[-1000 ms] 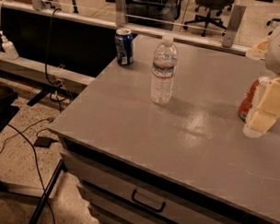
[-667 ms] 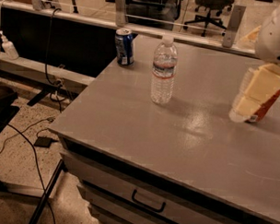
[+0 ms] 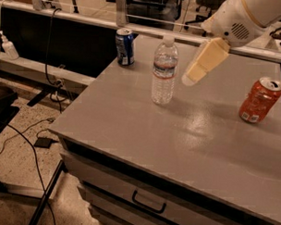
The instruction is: Pick water bottle
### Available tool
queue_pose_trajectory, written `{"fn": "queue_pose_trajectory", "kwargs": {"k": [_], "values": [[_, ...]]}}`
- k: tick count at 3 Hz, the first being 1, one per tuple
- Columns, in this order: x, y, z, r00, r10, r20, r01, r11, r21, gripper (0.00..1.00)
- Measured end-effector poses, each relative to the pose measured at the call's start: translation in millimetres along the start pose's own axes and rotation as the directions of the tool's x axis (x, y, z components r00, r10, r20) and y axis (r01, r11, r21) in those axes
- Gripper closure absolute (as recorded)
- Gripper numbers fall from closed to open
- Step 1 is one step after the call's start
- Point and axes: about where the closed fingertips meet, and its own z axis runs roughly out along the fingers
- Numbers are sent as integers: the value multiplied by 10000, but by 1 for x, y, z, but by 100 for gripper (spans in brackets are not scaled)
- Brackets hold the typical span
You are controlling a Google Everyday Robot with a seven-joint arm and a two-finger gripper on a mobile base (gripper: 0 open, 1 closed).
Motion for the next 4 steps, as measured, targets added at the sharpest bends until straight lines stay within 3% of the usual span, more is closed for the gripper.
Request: {"fn": "queue_pose_trajectory", "kwargs": {"k": [1,2,3,4], "values": [[-7,-15,28,9928,836,854,-834,9965,-56,0],[-13,-22,54,9715,1566,1781,-1505,9875,-477,14],[-22,-21,71,9476,1989,2500,-1747,9778,-1157,35],[-36,-13,81,9344,1997,2952,-1483,9710,-1875,57]]}}
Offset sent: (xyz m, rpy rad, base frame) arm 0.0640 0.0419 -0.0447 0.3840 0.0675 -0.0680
